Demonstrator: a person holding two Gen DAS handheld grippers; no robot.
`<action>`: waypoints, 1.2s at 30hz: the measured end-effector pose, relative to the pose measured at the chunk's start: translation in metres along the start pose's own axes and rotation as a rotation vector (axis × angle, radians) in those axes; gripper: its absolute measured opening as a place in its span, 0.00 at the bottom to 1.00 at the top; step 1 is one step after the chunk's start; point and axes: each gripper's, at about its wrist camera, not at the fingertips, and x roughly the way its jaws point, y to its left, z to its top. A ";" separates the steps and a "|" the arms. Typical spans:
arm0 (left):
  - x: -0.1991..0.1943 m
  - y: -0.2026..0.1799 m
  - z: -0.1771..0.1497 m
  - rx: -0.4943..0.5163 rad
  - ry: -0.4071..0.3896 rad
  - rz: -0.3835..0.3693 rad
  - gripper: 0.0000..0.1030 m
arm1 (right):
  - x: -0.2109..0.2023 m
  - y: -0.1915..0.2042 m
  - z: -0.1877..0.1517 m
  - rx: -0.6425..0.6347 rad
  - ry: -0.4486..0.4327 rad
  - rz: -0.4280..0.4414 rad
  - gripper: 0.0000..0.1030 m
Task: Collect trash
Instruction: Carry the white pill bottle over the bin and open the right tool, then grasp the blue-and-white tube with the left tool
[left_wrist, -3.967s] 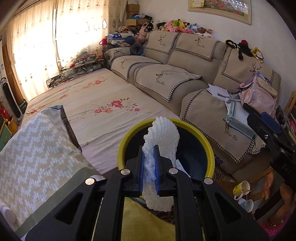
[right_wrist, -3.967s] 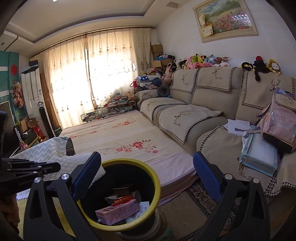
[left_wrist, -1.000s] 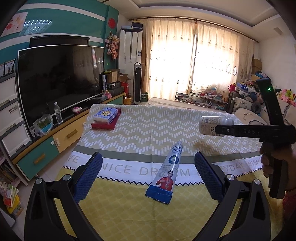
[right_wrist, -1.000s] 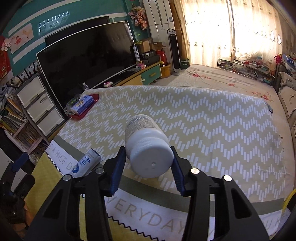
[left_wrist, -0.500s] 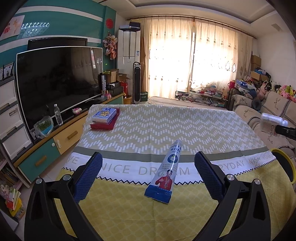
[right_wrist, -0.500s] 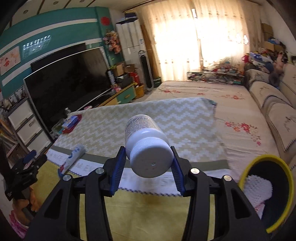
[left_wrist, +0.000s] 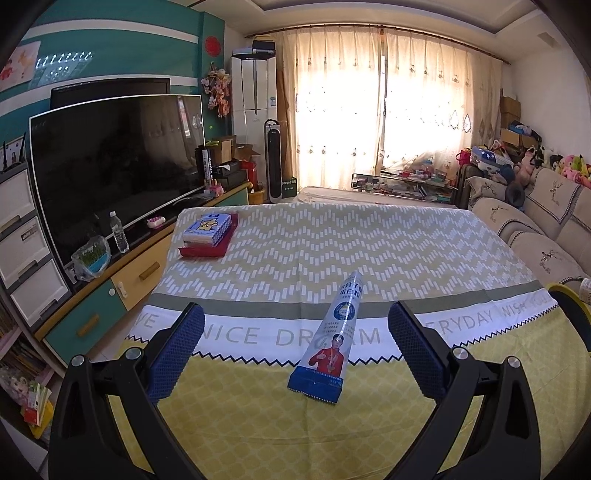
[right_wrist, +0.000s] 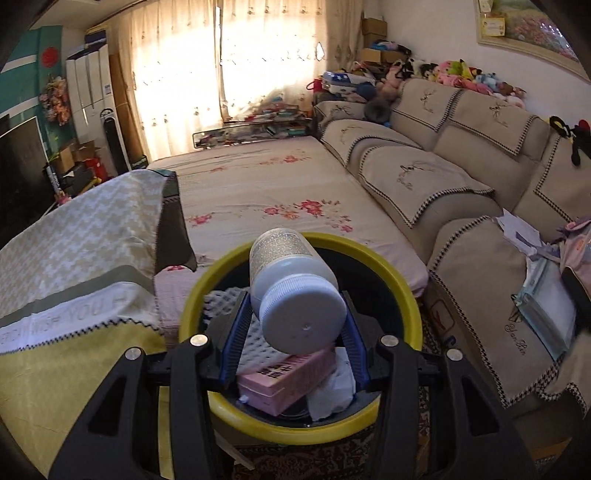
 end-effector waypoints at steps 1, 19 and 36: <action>0.000 -0.001 0.000 0.003 0.002 0.000 0.95 | 0.006 -0.003 -0.002 0.007 0.002 -0.011 0.49; 0.006 -0.009 0.001 0.051 0.030 -0.020 0.95 | -0.072 0.120 -0.009 -0.104 -0.347 0.294 0.67; 0.084 -0.023 -0.001 0.024 0.347 -0.184 0.90 | -0.088 0.131 -0.010 -0.138 -0.410 0.287 0.88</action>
